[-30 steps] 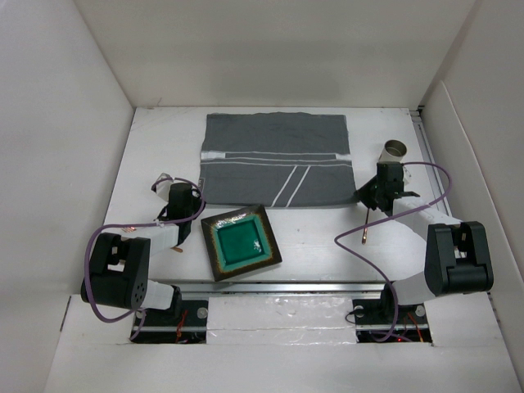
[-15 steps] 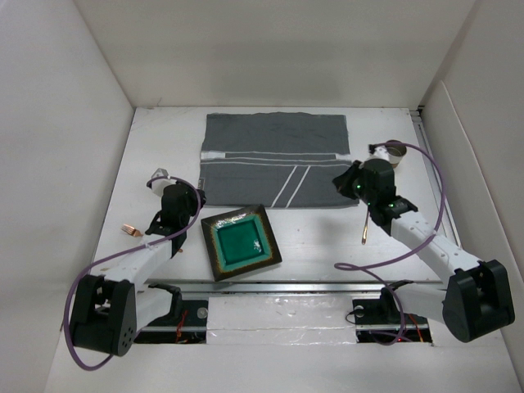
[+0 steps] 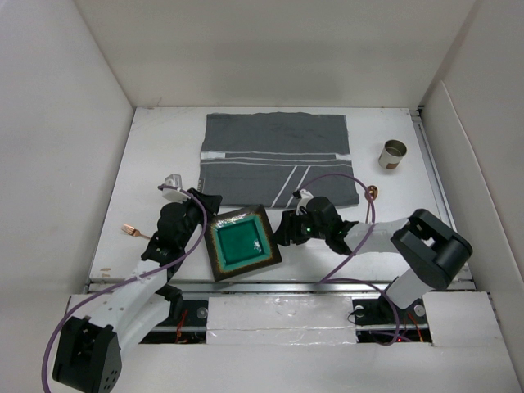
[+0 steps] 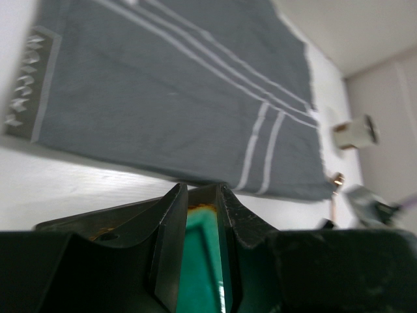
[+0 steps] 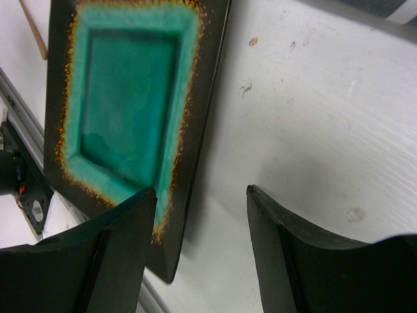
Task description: Set the dinner table for one person
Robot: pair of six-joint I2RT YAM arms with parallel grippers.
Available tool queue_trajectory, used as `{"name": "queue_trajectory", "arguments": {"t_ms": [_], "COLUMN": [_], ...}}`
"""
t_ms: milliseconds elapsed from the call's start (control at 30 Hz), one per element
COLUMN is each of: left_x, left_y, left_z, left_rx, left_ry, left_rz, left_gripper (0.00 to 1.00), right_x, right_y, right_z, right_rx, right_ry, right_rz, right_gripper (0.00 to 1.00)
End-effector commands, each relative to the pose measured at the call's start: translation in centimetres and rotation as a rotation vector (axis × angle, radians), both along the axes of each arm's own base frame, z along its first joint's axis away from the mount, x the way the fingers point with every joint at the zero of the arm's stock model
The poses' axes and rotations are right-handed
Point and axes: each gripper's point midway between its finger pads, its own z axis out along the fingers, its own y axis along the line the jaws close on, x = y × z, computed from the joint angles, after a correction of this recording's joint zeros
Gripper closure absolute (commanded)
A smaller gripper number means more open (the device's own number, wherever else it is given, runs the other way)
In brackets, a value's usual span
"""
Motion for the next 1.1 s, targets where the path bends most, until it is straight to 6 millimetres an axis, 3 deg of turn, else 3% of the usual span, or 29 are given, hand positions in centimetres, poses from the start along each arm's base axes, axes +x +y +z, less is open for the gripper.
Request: {"name": "queue_trajectory", "arguments": {"t_ms": [0, 200, 267, 333, 367, 400, 433, 467, 600, 633, 667, 733, 767, 833, 900, 967, 1000, 1067], "left_x": [-0.4, -2.7, -3.7, -4.5, -4.7, -5.4, -5.4, -5.6, -6.5, -6.5, -6.7, -6.8, -7.3, -7.5, -7.5, -7.6, -7.7, -7.5], "left_y": [-2.4, -5.1, -5.2, -4.5, -4.1, -3.7, -3.2, -2.9, -1.6, -1.1, -1.0, -0.4, 0.0, 0.8, 2.5, 3.6, 4.2, 4.6], "left_z": [6.6, 10.6, 12.7, 15.3, 15.1, 17.6, 18.2, 18.8, 21.3, 21.5, 22.3, 22.9, 24.2, 24.6, 25.5, 25.8, 25.9, 25.3], "left_rx": [-0.062, -0.176, -0.194, -0.186, -0.151, -0.149, -0.136, -0.13, -0.104, -0.075, -0.08, -0.053, -0.046, 0.001, 0.032, 0.064, 0.074, 0.103], "left_ry": [-0.208, -0.236, -0.281, -0.334, -0.316, -0.373, -0.383, -0.395, -0.438, -0.427, -0.443, -0.444, -0.462, -0.46, -0.463, -0.472, -0.477, -0.477], "left_rz": [-0.135, -0.276, -0.305, -0.291, -0.28, -0.273, -0.251, -0.243, -0.199, -0.175, -0.174, -0.15, -0.142, -0.111, -0.026, 0.019, 0.047, 0.067], "left_gripper": [0.78, 0.77, 0.76, 0.76, 0.75, 0.74, 0.74, 0.73, 0.67, 0.64, 0.64, 0.6, 0.59, 0.55, 0.51, 0.47, 0.47, 0.47], "right_x": [0.9, 0.6, 0.7, 0.2, 0.2, 0.0, -0.3, -0.2, -0.4, -0.5, -0.8, -0.3, -0.4, 0.6, 2.9, 5.5, 6.6, 8.6], "right_y": [3.0, 4.5, 5.1, 5.4, 5.9, 6.0, 5.8, 5.9, 5.1, 4.9, 5.0, 4.5, 4.4, 4.0, 2.9, 1.3, 1.2, 0.1], "right_z": [2.6, 0.3, 0.5, -0.8, 0.0, 0.0, -1.0, -0.5, 0.7, 2.7, 2.8, 5.1, 7.9, 10.8, 14.1, 15.7, 17.7, 19.8], "right_rx": [0.151, 0.191, 0.245, 0.263, 0.311, 0.328, 0.312, 0.331, 0.339, 0.359, 0.362, 0.406, 0.458, 0.498, 0.509, 0.517, 0.549, 0.61], "right_ry": [-0.073, -0.016, -0.014, 0.027, 0.028, 0.037, 0.057, 0.049, 0.049, 0.032, 0.037, 0.014, -0.006, -0.034, -0.077, -0.088, -0.115, -0.12], "right_rz": [0.031, 0.076, 0.083, 0.095, 0.097, 0.104, 0.105, 0.109, 0.087, 0.105, 0.119, 0.121, 0.132, 0.107, 0.046, -0.022, -0.019, -0.032], "right_gripper": [0.37, 0.37, 0.39, 0.43, 0.49, 0.53, 0.59, 0.73, 0.99, 1.0, 1.0, 1.0, 1.0, 1.0, 1.0, 1.0, 1.0, 1.0]}}
